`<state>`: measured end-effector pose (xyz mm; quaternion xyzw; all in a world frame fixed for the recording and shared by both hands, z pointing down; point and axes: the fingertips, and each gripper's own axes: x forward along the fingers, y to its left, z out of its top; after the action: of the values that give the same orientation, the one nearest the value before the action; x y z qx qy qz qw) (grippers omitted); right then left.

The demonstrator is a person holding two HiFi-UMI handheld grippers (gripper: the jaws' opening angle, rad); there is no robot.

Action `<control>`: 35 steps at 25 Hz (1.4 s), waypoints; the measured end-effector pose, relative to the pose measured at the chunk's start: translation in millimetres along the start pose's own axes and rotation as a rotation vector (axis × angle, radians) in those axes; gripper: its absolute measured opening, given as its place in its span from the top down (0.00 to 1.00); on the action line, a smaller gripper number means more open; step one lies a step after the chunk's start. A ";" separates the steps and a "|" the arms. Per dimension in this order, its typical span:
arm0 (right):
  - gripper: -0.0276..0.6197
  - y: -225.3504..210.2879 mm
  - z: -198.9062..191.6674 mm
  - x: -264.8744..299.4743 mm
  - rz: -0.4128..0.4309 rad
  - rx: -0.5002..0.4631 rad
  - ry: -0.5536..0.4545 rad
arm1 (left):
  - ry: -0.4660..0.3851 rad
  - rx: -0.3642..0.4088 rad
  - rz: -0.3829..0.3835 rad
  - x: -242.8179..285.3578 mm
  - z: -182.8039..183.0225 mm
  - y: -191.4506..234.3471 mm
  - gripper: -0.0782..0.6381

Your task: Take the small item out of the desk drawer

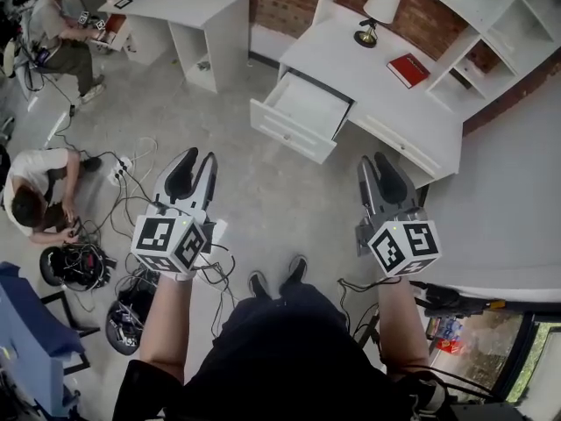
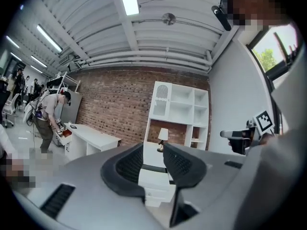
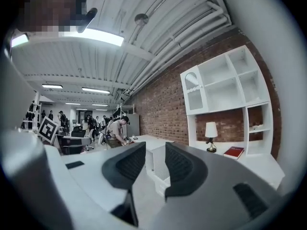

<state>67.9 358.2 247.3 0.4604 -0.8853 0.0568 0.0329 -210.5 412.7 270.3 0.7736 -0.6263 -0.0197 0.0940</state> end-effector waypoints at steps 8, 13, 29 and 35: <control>0.72 -12.9 10.8 8.4 -0.010 -0.009 -0.045 | -0.028 0.040 -0.007 12.8 20.7 7.3 0.63; 0.71 -42.0 3.7 34.8 -0.004 0.024 -0.047 | -0.001 0.056 -0.047 42.9 16.4 -3.1 0.59; 0.76 -160.2 -23.3 168.2 0.113 0.134 0.007 | 0.097 0.088 0.006 213.3 8.8 -17.1 0.59; 0.79 -183.3 -21.0 190.3 0.131 0.155 0.015 | 0.110 0.088 0.023 243.6 9.9 -19.6 0.59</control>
<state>109.0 102.1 302.0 0.4023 -0.9061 0.1309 0.0000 -140.8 178.4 278.6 0.7698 -0.6292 0.0516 0.0944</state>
